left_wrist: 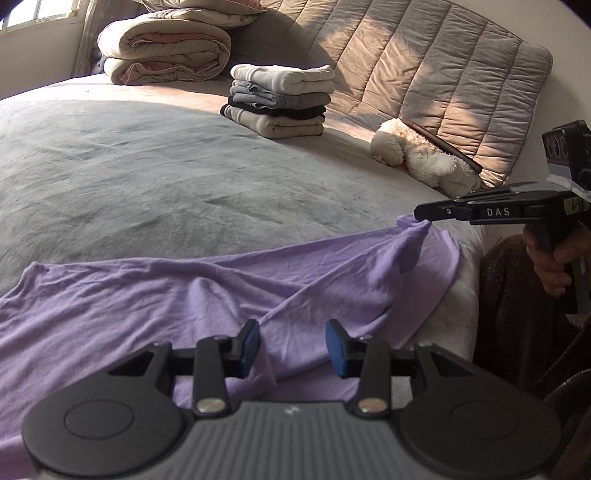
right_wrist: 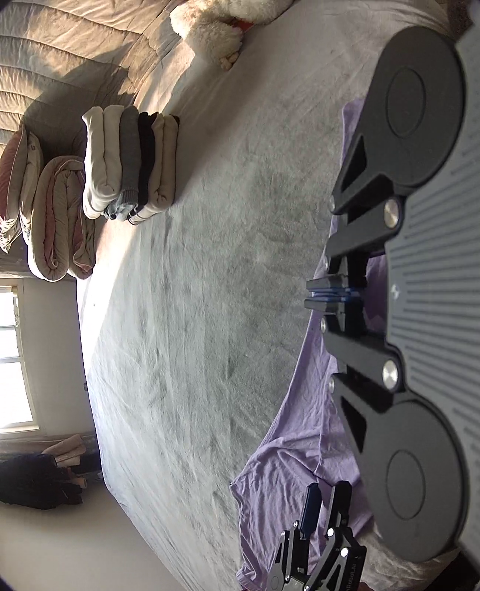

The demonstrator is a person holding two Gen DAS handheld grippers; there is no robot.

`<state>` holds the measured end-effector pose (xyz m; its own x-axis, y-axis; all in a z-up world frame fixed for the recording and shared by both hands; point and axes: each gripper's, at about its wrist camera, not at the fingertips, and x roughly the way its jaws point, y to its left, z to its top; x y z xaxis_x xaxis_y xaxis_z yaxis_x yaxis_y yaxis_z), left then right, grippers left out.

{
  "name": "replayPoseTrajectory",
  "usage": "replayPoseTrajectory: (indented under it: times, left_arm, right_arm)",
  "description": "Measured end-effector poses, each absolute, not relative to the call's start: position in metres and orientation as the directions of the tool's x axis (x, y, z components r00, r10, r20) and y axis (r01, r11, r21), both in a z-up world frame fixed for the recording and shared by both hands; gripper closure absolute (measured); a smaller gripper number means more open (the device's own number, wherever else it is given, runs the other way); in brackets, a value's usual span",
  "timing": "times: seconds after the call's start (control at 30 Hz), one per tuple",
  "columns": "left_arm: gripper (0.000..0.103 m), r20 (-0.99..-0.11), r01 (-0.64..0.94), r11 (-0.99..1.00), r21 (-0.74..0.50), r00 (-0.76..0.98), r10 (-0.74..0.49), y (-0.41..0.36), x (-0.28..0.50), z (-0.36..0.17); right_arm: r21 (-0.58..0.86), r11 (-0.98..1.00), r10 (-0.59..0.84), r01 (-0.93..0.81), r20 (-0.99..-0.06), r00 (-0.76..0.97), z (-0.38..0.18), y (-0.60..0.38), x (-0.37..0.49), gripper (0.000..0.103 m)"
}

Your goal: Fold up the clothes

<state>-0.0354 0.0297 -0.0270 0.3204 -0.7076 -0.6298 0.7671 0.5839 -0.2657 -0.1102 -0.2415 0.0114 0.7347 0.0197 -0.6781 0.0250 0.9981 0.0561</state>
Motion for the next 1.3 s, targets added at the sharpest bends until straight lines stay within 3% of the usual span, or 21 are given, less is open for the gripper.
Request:
replayPoseTrajectory:
  times: [0.33,0.57,0.63,0.83,0.87,0.9,0.93,1.13,1.17,1.23,1.3]
  left_arm:
    - [0.061,-0.607,0.821,0.507,-0.261,0.269,-0.748,0.0,-0.044,-0.019]
    - [0.054,-0.652,0.878,0.454,-0.152,0.256,-0.714,-0.017,-0.059,-0.015]
    - [0.053,-0.645,0.864,0.478,-0.161,0.274,-0.713,-0.012,-0.053,-0.012]
    - [0.057,-0.626,0.754,0.626,-0.197,0.394,-0.673,0.012,-0.017,-0.011]
    - [0.057,-0.631,0.737,0.645,-0.2,0.406,-0.66,0.015,-0.012,-0.012]
    - [0.057,-0.639,0.718,0.665,-0.206,0.416,-0.647,0.018,-0.006,-0.015]
    - [0.057,-0.646,0.699,0.684,-0.21,0.426,-0.634,0.021,0.0,-0.018]
    - [0.063,-0.664,0.648,0.707,-0.282,0.4,-0.632,0.023,0.019,-0.033]
    - [0.063,-0.667,0.65,0.704,-0.287,0.391,-0.634,0.021,0.019,-0.036]
    - [0.064,-0.681,0.654,0.701,-0.284,0.377,-0.627,0.016,0.019,-0.041]
    - [0.066,-0.69,0.659,0.703,-0.27,0.377,-0.618,0.014,0.018,-0.044]
  right_arm:
    - [0.15,0.986,0.072,0.066,-0.757,0.649,-0.015,-0.26,-0.152,0.101]
    - [0.193,0.981,0.147,0.019,-0.807,0.572,-0.023,-0.266,-0.159,0.098]
    - [0.214,0.977,0.166,0.01,-0.785,0.597,-0.019,-0.272,-0.159,0.088]
    - [0.231,0.973,0.175,-0.001,-0.734,0.657,-0.012,-0.286,-0.141,0.083]
    - [0.227,0.974,0.178,-0.011,-0.731,0.659,-0.013,-0.286,-0.137,0.079]
    - [0.217,0.976,0.181,-0.028,-0.731,0.658,-0.016,-0.284,-0.134,0.064]
    - [0.204,0.978,0.182,-0.045,-0.731,0.658,-0.019,-0.282,-0.132,0.06]
    - [0.126,0.986,0.168,-0.111,-0.738,0.654,-0.036,-0.269,-0.118,0.062]
    - [0.116,0.986,0.168,-0.123,-0.739,0.652,-0.039,-0.267,-0.116,0.066]
    - [0.091,0.984,0.169,-0.152,-0.744,0.646,-0.043,-0.262,-0.116,0.093]
    - [0.067,0.982,0.166,-0.175,-0.743,0.648,-0.043,-0.258,-0.119,0.098]
